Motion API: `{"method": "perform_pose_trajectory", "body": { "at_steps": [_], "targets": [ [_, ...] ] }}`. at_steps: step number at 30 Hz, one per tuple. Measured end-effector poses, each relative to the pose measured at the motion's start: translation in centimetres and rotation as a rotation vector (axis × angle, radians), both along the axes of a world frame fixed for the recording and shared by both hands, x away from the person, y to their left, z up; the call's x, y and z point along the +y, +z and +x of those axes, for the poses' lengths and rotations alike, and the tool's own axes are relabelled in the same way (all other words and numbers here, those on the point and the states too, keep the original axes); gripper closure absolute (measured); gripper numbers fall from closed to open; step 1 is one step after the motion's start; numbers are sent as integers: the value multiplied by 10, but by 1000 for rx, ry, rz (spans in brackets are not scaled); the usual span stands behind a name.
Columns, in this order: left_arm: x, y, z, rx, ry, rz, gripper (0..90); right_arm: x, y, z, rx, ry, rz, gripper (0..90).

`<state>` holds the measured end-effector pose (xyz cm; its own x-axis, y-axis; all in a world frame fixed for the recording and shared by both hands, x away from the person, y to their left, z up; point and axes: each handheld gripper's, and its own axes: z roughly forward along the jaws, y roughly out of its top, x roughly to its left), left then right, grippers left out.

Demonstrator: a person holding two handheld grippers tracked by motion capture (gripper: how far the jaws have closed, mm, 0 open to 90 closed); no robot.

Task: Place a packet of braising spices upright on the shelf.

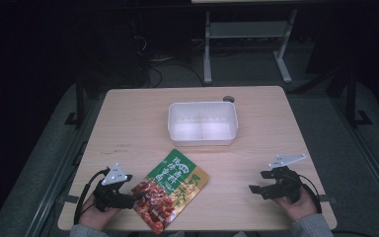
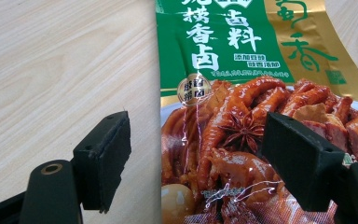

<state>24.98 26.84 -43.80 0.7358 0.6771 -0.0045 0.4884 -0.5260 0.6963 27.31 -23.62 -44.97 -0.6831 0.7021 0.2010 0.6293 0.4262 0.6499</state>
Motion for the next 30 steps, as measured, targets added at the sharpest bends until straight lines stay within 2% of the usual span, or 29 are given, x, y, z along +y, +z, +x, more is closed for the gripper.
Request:
{"method": "perform_pose_trajectory", "body": {
  "at_steps": [17, 25, 30],
  "targets": [
    [-5, 2, -2, -4, -17, 2, 251, 3, -1, 1, 2, 6, -8, 246],
    [-9, 4, -4, 4, -42, 8, 315, 3, -1, 1, -1, 8, -13, 246],
    [-11, 4, -5, 11, -71, 14, 391, 4, -2, 1, -2, 9, -14, 246]
  ]
}}
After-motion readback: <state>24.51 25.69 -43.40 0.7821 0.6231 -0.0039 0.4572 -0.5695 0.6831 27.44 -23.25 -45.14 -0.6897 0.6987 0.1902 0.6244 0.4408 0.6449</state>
